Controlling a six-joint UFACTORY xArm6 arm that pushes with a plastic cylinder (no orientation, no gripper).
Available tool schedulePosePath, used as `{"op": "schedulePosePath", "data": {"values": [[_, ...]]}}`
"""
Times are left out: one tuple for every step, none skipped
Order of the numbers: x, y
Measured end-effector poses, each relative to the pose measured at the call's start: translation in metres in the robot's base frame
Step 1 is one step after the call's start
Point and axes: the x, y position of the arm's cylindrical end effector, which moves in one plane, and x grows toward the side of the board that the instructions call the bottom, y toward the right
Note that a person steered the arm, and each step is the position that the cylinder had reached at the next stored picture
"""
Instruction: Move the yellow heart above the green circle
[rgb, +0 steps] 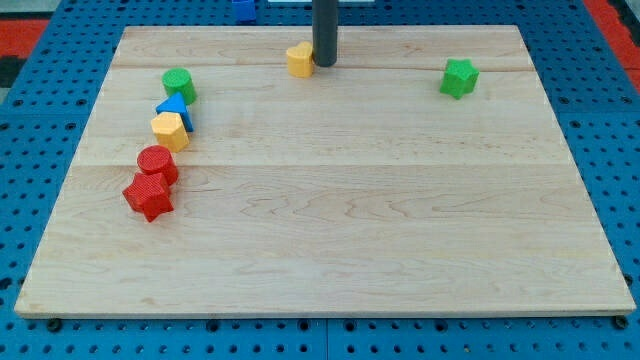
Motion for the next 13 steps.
{"op": "schedulePosePath", "data": {"values": [[-0.021, -0.023], [-0.019, -0.032], [-0.014, 0.002], [-0.011, -0.002], [-0.006, -0.035], [0.011, -0.045], [0.028, -0.045], [0.023, -0.098], [0.021, -0.119], [-0.012, -0.119], [-0.011, -0.122], [-0.011, -0.129], [-0.011, -0.144]]}}
